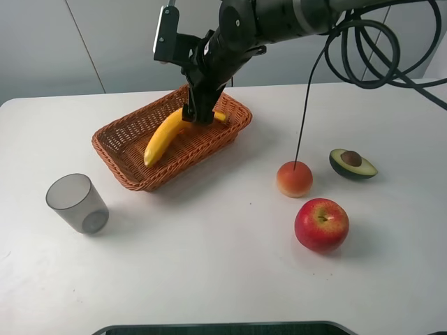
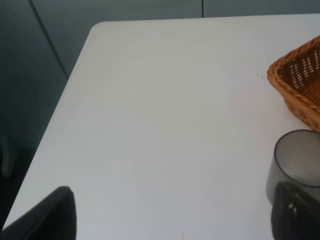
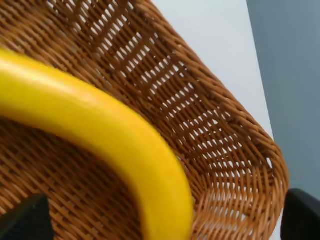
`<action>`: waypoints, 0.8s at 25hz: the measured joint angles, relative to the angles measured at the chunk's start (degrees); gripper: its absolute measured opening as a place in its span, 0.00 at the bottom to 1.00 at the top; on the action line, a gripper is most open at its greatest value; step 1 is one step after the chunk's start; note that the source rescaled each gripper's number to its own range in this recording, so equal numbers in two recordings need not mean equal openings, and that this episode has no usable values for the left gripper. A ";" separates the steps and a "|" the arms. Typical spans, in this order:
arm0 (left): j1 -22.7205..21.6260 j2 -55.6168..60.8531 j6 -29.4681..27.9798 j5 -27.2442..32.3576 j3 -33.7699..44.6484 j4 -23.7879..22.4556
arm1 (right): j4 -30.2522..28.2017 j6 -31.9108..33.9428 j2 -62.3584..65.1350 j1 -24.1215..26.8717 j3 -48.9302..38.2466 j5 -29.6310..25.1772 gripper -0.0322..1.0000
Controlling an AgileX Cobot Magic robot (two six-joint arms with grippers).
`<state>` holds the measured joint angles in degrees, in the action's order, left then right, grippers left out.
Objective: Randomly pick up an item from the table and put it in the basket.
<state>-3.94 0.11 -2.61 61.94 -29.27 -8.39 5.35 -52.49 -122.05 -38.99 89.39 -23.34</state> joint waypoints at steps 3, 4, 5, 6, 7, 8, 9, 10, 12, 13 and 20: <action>0.00 0.00 0.00 0.00 0.00 0.00 | 0.13 2.58 1.84 0.00 0.00 -2.86 0.99; 0.00 0.00 0.00 0.00 0.00 0.00 | 0.13 4.31 2.70 0.11 0.00 -4.34 0.99; 0.00 0.00 0.00 0.00 0.00 0.00 | 0.13 6.41 3.66 0.28 0.00 -5.56 0.99; 0.00 0.00 0.00 0.00 0.00 0.00 | 0.13 9.75 4.53 0.57 0.00 -7.10 0.99; 0.00 0.00 0.00 0.00 0.00 0.00 | 0.21 13.65 5.22 1.14 0.00 -8.78 0.99; 0.00 0.00 0.00 0.00 0.00 0.00 | 0.21 17.56 5.97 1.91 0.00 -10.74 0.99; 0.00 0.00 0.00 0.00 0.00 0.00 | 0.21 20.35 6.63 2.68 0.00 -12.64 0.99; 0.00 0.00 0.00 0.00 0.00 0.00 | 0.21 23.15 7.20 3.96 0.00 -15.35 0.99; 0.00 0.00 0.00 0.00 0.00 0.00 | 0.21 27.29 8.65 6.22 -0.15 -20.12 0.99; 0.00 0.00 0.00 0.00 0.00 0.00 | 0.21 29.32 9.69 7.52 -0.92 -21.85 0.99; 0.00 0.00 0.00 0.00 0.00 0.00 | 0.51 42.88 20.67 18.06 -13.70 -24.27 0.99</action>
<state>-3.94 0.11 -2.61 61.94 -29.27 -8.39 5.87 -9.61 -101.37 -20.93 75.70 -47.60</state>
